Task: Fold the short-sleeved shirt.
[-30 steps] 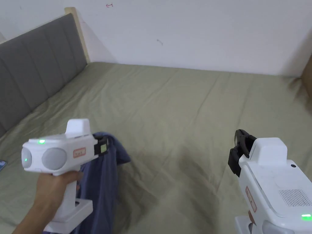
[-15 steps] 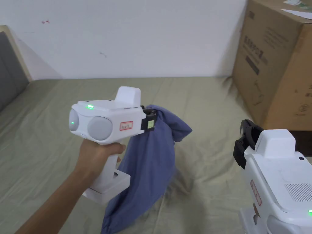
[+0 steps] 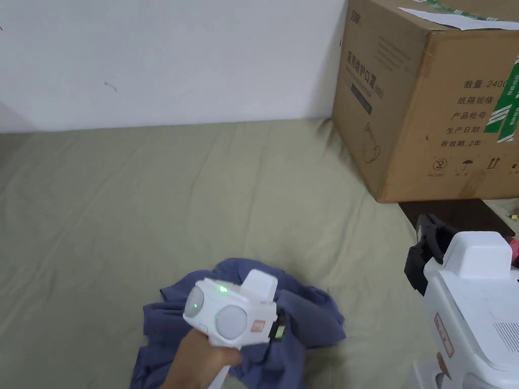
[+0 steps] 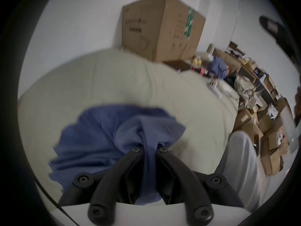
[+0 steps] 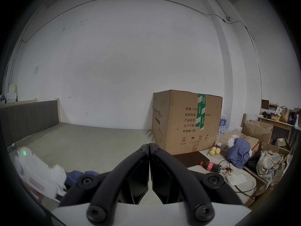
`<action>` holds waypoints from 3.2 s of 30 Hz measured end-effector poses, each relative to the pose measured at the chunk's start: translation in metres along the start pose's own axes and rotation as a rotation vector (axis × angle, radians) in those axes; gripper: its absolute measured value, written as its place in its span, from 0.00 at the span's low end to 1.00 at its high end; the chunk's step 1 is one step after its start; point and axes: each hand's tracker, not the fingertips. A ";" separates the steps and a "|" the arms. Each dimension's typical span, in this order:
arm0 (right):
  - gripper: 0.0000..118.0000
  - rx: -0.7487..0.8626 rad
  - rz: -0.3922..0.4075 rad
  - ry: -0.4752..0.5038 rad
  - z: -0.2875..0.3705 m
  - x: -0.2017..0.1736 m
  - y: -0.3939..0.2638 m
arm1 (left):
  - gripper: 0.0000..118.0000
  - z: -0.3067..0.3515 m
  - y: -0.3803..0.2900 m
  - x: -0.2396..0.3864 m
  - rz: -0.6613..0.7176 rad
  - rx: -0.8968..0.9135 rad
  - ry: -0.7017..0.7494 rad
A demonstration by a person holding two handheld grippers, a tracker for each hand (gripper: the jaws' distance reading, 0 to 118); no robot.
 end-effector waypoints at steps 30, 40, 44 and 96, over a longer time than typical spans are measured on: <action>0.00 0.033 -0.024 0.068 -0.005 -0.039 0.028 | 0.99 0.192 0.017 -0.040 0.063 0.765 0.505; 0.00 0.046 -0.024 0.085 -0.006 -0.047 0.031 | 0.00 0.205 -0.004 -0.064 0.065 0.844 0.601; 0.00 0.043 -0.021 0.089 -0.006 -0.049 0.031 | 0.00 0.199 -0.002 -0.067 0.079 0.810 0.578; 0.78 -0.485 -0.016 0.141 -0.133 -0.053 -0.071 | 0.02 0.063 -0.123 -0.134 0.531 0.081 0.309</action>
